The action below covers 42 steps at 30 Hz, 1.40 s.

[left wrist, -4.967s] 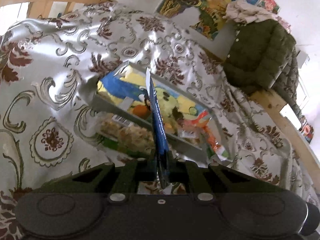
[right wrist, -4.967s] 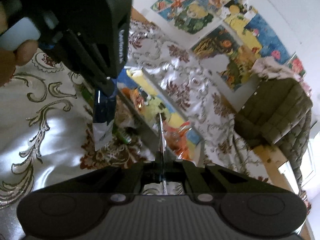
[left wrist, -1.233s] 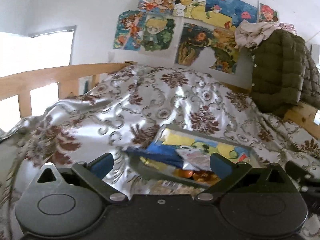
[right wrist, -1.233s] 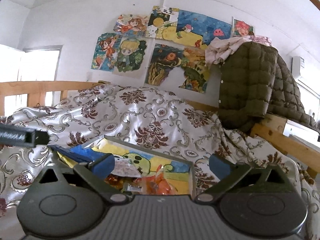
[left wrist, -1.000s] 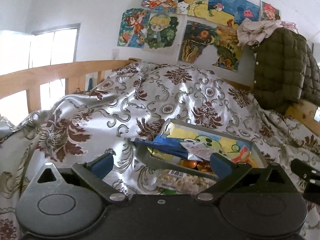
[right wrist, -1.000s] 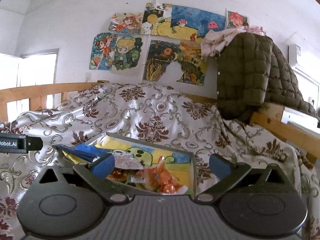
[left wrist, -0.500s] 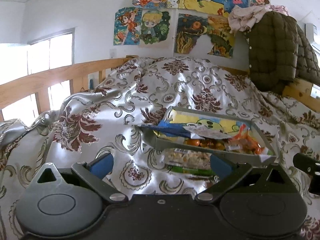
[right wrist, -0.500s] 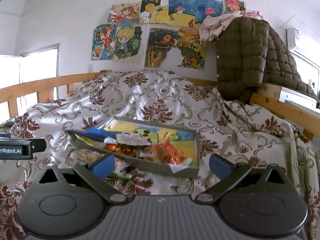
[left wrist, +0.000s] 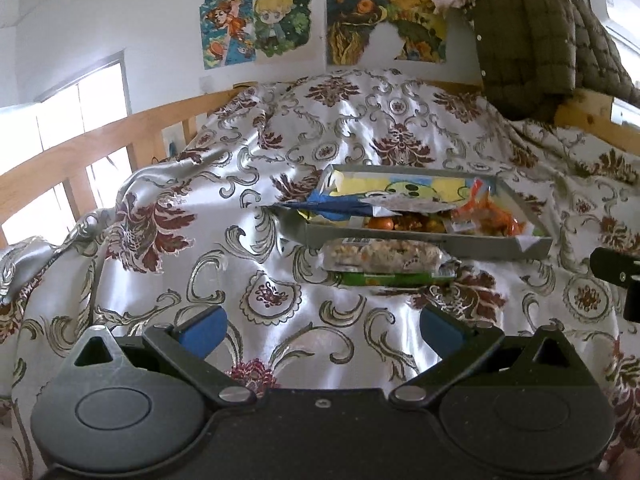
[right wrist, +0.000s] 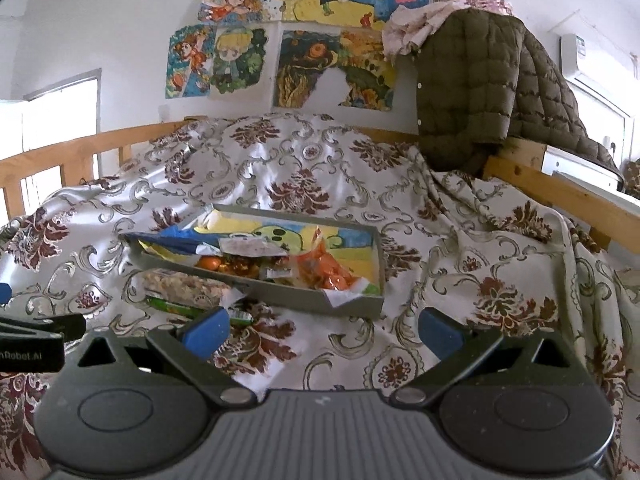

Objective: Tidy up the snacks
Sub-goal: 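Move both tools toward the nut rice bar and green tube beside the tray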

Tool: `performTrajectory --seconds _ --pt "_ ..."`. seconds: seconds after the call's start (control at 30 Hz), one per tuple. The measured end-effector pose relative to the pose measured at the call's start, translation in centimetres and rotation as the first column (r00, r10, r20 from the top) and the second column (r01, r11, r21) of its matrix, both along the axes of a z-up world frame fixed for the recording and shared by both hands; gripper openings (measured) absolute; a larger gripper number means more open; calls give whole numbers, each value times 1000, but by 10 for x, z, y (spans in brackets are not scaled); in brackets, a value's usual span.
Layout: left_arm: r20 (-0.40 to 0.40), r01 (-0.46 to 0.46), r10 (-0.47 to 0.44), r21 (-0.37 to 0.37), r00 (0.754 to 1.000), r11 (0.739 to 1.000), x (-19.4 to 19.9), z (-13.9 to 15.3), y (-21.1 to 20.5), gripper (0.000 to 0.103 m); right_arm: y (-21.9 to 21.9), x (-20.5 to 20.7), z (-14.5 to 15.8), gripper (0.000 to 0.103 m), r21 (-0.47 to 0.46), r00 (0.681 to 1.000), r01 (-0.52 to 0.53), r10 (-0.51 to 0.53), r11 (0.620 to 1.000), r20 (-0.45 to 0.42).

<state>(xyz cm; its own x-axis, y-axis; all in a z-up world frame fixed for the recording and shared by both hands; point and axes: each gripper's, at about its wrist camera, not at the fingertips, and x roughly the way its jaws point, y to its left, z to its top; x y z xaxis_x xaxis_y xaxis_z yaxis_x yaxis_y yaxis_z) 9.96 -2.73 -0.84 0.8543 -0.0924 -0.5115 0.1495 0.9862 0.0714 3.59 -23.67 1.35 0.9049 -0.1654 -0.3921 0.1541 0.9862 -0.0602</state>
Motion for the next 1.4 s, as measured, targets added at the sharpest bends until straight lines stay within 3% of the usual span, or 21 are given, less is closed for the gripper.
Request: performTrajectory --seconds 0.27,0.7,1.07,1.4 --pt "-24 -25 25 -6 999 1000 3 0 3 102 3 4 -5 103 -12 999 -5 4 1000 -42" --pt "-129 -80 80 5 988 997 21 -12 8 102 4 20 -15 103 2 991 -7 7 1000 -134" --pt "-148 -106 102 -24 984 994 38 -13 13 102 7 32 -16 103 -5 989 -52 51 999 -138" --pt "-151 -99 94 -23 984 995 65 -13 16 102 17 51 -18 103 -91 982 -161 151 983 -115"
